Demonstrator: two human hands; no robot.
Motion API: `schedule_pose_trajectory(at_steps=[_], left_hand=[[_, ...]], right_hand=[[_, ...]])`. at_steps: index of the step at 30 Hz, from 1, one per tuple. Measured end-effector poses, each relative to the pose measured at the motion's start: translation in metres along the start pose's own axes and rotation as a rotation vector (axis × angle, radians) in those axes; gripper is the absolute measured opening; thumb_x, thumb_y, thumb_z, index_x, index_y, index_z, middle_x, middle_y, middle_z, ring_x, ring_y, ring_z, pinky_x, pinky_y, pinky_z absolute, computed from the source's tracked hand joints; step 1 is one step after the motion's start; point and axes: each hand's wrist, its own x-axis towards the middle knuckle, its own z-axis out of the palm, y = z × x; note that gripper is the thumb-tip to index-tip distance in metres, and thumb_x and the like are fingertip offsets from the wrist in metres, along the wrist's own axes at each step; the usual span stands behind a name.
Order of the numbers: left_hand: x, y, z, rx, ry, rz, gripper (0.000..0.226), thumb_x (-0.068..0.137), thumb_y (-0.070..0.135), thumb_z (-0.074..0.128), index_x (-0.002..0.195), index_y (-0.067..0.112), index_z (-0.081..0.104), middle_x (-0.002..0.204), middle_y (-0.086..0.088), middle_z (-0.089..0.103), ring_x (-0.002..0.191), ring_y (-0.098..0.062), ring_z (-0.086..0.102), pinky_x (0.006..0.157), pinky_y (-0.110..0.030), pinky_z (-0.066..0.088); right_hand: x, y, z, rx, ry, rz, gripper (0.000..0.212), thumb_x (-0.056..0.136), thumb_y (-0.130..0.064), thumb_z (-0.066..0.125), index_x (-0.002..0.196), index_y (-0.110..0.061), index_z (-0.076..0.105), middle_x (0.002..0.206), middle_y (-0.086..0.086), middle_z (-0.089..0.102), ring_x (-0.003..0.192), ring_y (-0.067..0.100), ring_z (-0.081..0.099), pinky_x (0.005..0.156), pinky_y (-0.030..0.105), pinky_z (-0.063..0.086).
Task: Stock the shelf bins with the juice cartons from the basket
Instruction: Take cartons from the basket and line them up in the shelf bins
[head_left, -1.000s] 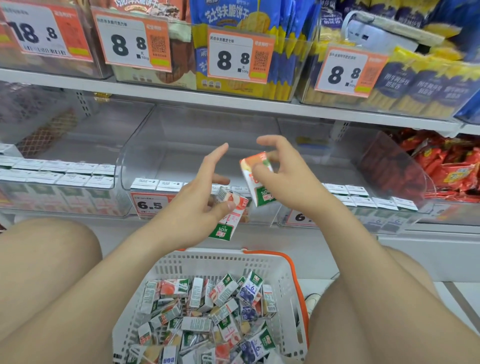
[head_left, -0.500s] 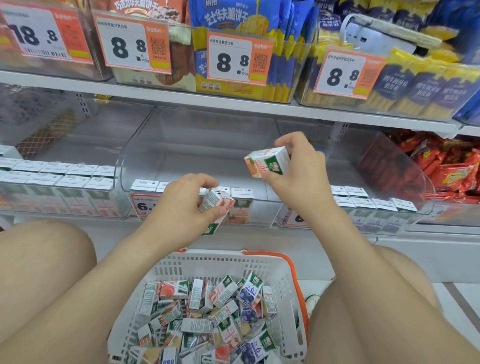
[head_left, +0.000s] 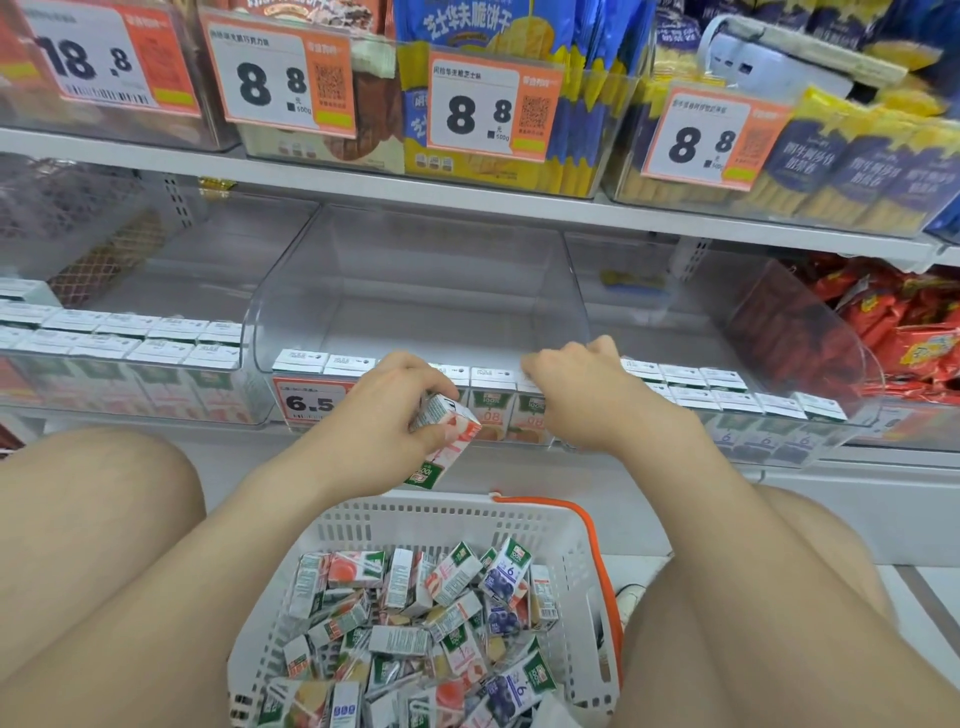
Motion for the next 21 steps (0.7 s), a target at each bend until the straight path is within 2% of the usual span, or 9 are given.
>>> schedule_pose_trajectory(at_steps=[2, 3, 5, 6, 8, 12, 16, 17, 21], left_hand=[[0.002, -0.001, -0.003, -0.102, 0.032, -0.030, 0.031, 0.097, 0.038, 0.074, 0.127, 0.036, 0.067, 0.126, 0.008, 0.054, 0.102, -0.013, 0.066, 0.100, -0.039, 0.054], [0.003, -0.002, -0.005, -0.192, 0.048, -0.057, 0.028, 0.097, 0.038, 0.074, 0.124, 0.039, 0.068, 0.126, 0.007, 0.056, 0.098, -0.014, 0.071, 0.097, -0.042, 0.057], [0.002, -0.004, -0.010, -0.436, 0.081, -0.119, 0.024, 0.097, 0.035, 0.075, 0.120, 0.039, 0.071, 0.125, 0.002, 0.063, 0.094, -0.020, 0.077, 0.094, -0.050, 0.060], [0.000, -0.004, -0.013, -0.553, 0.099, -0.140, 0.023, 0.097, 0.031, 0.075, 0.119, 0.037, 0.073, 0.123, -0.003, 0.066, 0.094, -0.025, 0.078, 0.094, -0.054, 0.061], [-0.004, -0.003, -0.020, -0.726, 0.132, -0.157, 0.023, 0.098, 0.024, 0.075, 0.119, 0.032, 0.075, 0.121, -0.011, 0.070, 0.097, -0.031, 0.078, 0.093, -0.051, 0.062], [-0.012, -0.006, -0.033, -0.930, 0.152, -0.149, 0.031, 0.099, 0.018, 0.070, 0.130, 0.022, 0.071, 0.120, -0.005, 0.076, 0.100, -0.025, 0.076, 0.084, -0.037, 0.061], [-0.026, -0.022, -0.041, -1.219, 0.273, -0.165, 0.041, 0.093, 0.021, 0.069, 0.133, 0.010, 0.068, 0.125, -0.015, 0.075, 0.103, -0.023, 0.073, 0.081, -0.036, 0.063], [-0.028, -0.027, -0.044, -1.268, 0.307, -0.170, 0.043, 0.091, 0.019, 0.069, 0.133, 0.008, 0.067, 0.127, -0.017, 0.074, 0.105, -0.024, 0.073, 0.082, -0.038, 0.064], [-0.045, -0.048, -0.066, -1.242, 0.327, -0.144, 0.037, 0.098, 0.011, 0.065, 0.135, 0.007, 0.066, 0.125, -0.017, 0.072, 0.105, -0.028, 0.072, 0.090, -0.045, 0.061]], right_hand=[[-0.002, -0.002, 0.001, 0.056, 0.066, 0.007, 0.032, 0.074, 0.005, 0.044, 0.097, -0.014, 0.055, 0.085, 0.004, 0.060, 0.088, 0.032, 0.056, 0.084, 0.043, 0.032], [-0.002, -0.004, 0.001, 0.141, 0.147, -0.016, 0.038, 0.080, 0.003, 0.046, 0.111, -0.014, 0.061, 0.097, 0.004, 0.066, 0.101, 0.033, 0.059, 0.091, 0.045, 0.037], [-0.008, -0.011, -0.004, 0.483, 0.340, -0.071, 0.042, 0.096, -0.007, 0.053, 0.135, -0.017, 0.064, 0.121, 0.002, 0.072, 0.116, 0.024, 0.063, 0.103, 0.044, 0.047], [-0.012, -0.018, -0.007, 0.693, 0.388, -0.093, 0.039, 0.100, -0.014, 0.057, 0.137, -0.019, 0.065, 0.121, -0.002, 0.074, 0.110, 0.014, 0.068, 0.101, 0.038, 0.052], [-0.017, -0.034, -0.008, 0.995, 0.330, -0.128, 0.038, 0.099, -0.026, 0.066, 0.137, -0.024, 0.066, 0.112, -0.008, 0.074, 0.093, 0.007, 0.073, 0.090, 0.034, 0.060], [-0.013, -0.063, 0.001, 1.276, 0.206, -0.138, 0.045, 0.092, -0.039, 0.075, 0.134, -0.030, 0.060, 0.102, 0.002, 0.078, 0.086, 0.018, 0.078, 0.083, 0.051, 0.063], [-0.015, -0.095, 0.003, 1.461, 0.120, -0.094, 0.046, 0.084, -0.021, 0.089, 0.120, -0.022, 0.062, 0.104, 0.003, 0.076, 0.089, 0.020, 0.077, 0.075, 0.025, 0.058], [-0.014, -0.104, 0.004, 1.471, 0.132, -0.087, 0.041, 0.083, -0.017, 0.090, 0.116, -0.019, 0.065, 0.106, 0.003, 0.076, 0.090, 0.021, 0.076, 0.075, 0.023, 0.058], [-0.008, -0.134, -0.006, 1.632, 0.314, 0.014, 0.024, 0.085, -0.006, 0.084, 0.105, -0.015, 0.074, 0.098, 0.002, 0.079, 0.085, 0.021, 0.076, 0.085, 0.046, 0.064]])
